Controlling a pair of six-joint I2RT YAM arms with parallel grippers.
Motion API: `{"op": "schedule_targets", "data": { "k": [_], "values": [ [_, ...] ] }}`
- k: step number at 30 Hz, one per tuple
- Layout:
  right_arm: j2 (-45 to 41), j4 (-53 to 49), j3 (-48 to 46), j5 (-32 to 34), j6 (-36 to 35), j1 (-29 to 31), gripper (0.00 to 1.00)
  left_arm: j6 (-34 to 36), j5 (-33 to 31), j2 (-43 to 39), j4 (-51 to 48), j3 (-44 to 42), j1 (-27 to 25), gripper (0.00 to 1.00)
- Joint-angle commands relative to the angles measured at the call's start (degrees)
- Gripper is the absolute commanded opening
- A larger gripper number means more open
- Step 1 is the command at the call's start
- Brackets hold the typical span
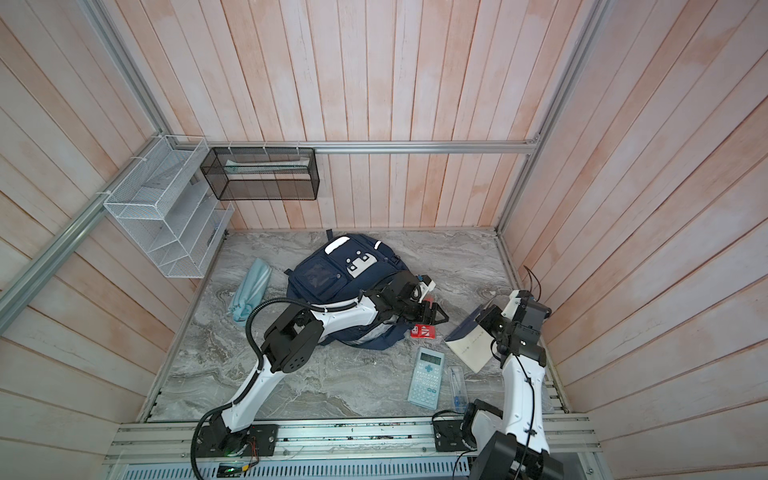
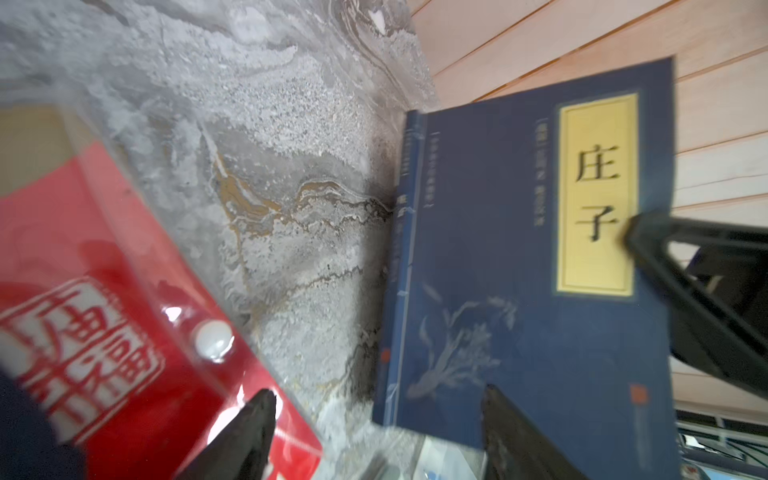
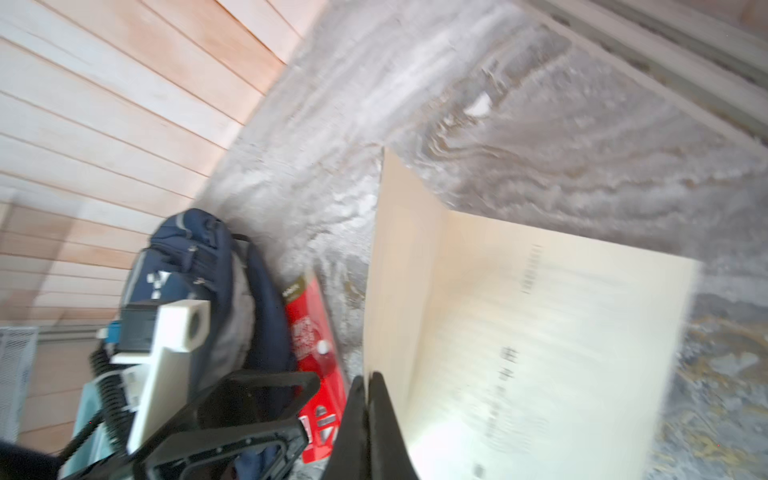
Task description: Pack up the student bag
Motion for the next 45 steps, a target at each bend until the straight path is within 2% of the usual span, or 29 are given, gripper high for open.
{"op": "schedule_targets", "data": {
  "k": [1,4,7,11,14,18,20,22,24,26,29,31,35,36,39,41,43,45],
  "values": [
    [-3.03,1.38,2.45,-10.33,5.05,0.12,0.0,-3.05,1.91,-7.49,10.82,-6.05,3.4,0.82],
    [-4.87,3.75,3.72,-16.15,8.53,1.02,0.0,-3.89,2.72,-10.62,16.34,-10.35,4.82,0.86],
    [-5.3,6.66,4.67,-19.88,11.85,4.33,0.0,-7.08,6.77,-10.44,21.96,-12.36,5.95,0.88],
    [-5.3,12.66,4.41,-18.31,14.47,13.95,0.0,-9.35,7.55,-11.29,29.6,-16.65,5.92,0.94],
    [-4.56,18.85,1.96,-18.84,16.93,18.18,0.0,-10.23,5.6,-11.0,30.0,-18.29,5.88,0.96],
    [-0.94,28.09,-5.8,-20.54,18.45,19.32,0.0,-13.82,4.98,-10.4,37.33,-21.82,5.96,1.0],
    [2.87,33.7,-10.57,-22.25,19.3,19.37,0.0,-14.12,4.95,-9.39,39.28,-21.89,5.74,0.96],
    [6.25,33.51,-12.15,-21.43,17.33,19.48,0.0,-13.13,4.76,-7.9,37.68,-20.32,5.46,0.93],
    [8.66,29.4,-12.22,-16.77,14.02,19.48,0.0,-11.7,2.47,-6.35,30.1,-17.73,5.38,0.86],
    [11.0,26.06,-12.12,-12.94,10.8,19.16,0.0,-11.54,1.37,-5.35,28.08,-17.32,5.38,0.79],
    [13.82,19.96,-10.78,-6.35,7.99,18.55,0.0,-10.18,1.07,-3.19,23.33,-14.5,5.38,0.61],
    [15.31,16.2,-9.91,-2.48,5.51,18.57,0.0,-9.34,0.34,-2.33,21.17,-13.29,5.38,0.43],
    [17.99,12.05,-9.73,2.47,4.11,18.29,0.23,-7.03,-1.26,-1.45,16.23,-11.45,5.45,0.08],
    [18.49,11.05,-9.41,3.02,3.95,18.05,0.25,-7.01,-1.01,-1.5,16.09,-11.34,5.55,0.02],
    [17.65,10.39,-9.6,5.01,5.3,17.75,0.36,-10.33,1.77,-2.52,17.31,-11.88,6.05,0.0],
    [15.46,11.8,-10.3,2.97,5.28,17.27,0.39,-16.44,5.18,-5.85,24.16,-15.03,6.68,0.0],
    [12.27,14.38,-11.82,0.23,6.0,17.11,0.41,-18.87,4.89,-11.09,25.91,-16.89,6.89,0.0],
    [9.37,17.66,-13.27,-3.99,8.08,17.09,0.62,-18.63,3.72,-15.48,25.93,-17.81,6.88,0.0]
  ]
}}
